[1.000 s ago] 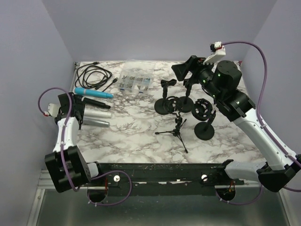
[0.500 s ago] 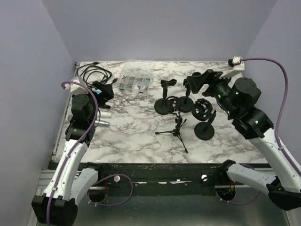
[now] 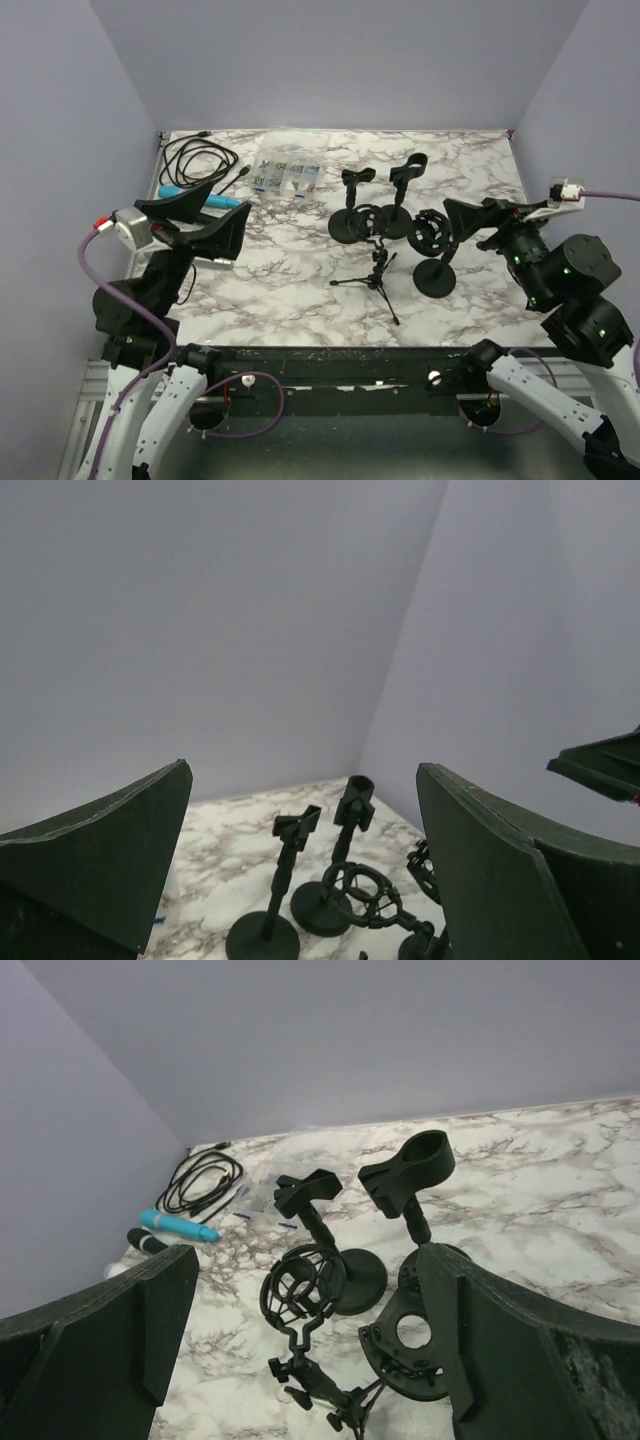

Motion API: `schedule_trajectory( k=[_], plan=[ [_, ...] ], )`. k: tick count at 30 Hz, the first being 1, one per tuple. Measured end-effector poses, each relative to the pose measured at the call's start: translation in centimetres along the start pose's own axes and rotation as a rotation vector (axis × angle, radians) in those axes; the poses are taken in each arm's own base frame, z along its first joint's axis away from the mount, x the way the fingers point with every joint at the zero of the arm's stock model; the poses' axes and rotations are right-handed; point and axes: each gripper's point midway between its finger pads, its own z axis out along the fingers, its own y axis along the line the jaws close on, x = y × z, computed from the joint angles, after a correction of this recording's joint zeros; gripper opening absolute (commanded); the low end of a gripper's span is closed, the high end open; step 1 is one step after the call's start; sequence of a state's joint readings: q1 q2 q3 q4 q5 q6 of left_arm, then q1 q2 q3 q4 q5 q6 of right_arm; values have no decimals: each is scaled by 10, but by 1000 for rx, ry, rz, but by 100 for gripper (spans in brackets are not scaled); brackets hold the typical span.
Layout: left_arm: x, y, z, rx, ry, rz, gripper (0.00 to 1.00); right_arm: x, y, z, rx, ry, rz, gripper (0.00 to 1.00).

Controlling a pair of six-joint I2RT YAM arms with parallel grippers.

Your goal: Remove the microphone from the stand

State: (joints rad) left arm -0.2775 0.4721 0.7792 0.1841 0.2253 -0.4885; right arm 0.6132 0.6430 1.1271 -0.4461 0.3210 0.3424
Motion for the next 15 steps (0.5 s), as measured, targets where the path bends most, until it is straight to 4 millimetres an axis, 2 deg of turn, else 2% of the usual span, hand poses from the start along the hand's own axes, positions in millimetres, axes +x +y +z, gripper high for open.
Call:
schedule_trajectory(
  k=[7,12,15],
  plan=[
    [-54,-46,-32,150,-161,55,98,-12,-11,-36,-1,-59,40,100],
    [-78,-65,-56,199,-250,91,99,-20,-13,-56,-20,-96,91,100],
    [-85,-70,-65,210,-279,109,98,-27,-14,-68,-37,-129,110,100]
  ],
)
